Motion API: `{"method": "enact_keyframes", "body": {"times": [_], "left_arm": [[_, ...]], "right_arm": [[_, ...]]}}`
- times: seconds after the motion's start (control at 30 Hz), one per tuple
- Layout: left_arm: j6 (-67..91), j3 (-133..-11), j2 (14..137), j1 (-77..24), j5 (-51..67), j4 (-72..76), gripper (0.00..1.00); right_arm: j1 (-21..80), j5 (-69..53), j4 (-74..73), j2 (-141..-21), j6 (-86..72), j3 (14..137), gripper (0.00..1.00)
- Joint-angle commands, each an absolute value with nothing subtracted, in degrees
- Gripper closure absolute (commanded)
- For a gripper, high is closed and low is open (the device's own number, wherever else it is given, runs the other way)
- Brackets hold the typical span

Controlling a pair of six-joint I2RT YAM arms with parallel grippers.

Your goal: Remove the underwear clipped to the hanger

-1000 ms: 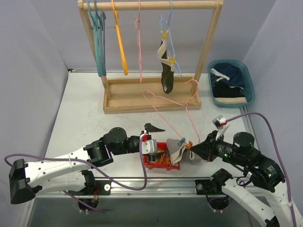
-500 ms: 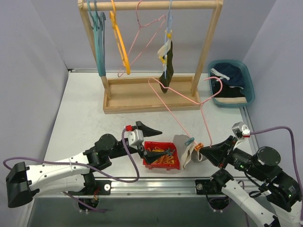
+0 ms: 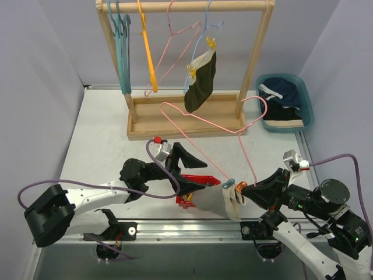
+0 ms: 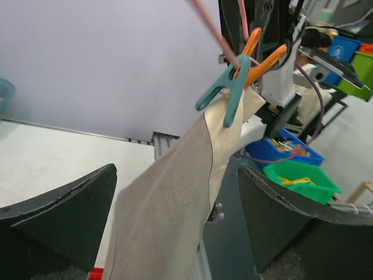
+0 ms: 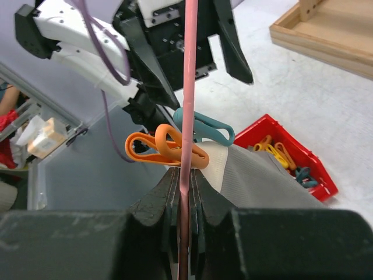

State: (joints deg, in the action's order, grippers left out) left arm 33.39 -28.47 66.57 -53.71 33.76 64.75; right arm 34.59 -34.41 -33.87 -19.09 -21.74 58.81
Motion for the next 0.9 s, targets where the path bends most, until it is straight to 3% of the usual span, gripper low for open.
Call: {"method": "enact_keyframes", "body": {"times": [0.0,0.6,0.87], "left_arm": [[41.57,-31.11,72.13,-52.82,43.67,84.19,0.06],[43.77,-40.25,78.4,-53.0,47.02,90.18,0.06],[43.77,-38.32,77.34,-52.47,47.02,89.91,0.06]], "right_arm": [[34.98,-40.95,-24.79,-21.27,-24.34,57.84,1.0],[34.98,-43.86,-22.76,-25.4,-23.91,54.41,1.0],[34.98,-37.11,-22.76,-24.26,-23.73,56.07,1.0]]}}
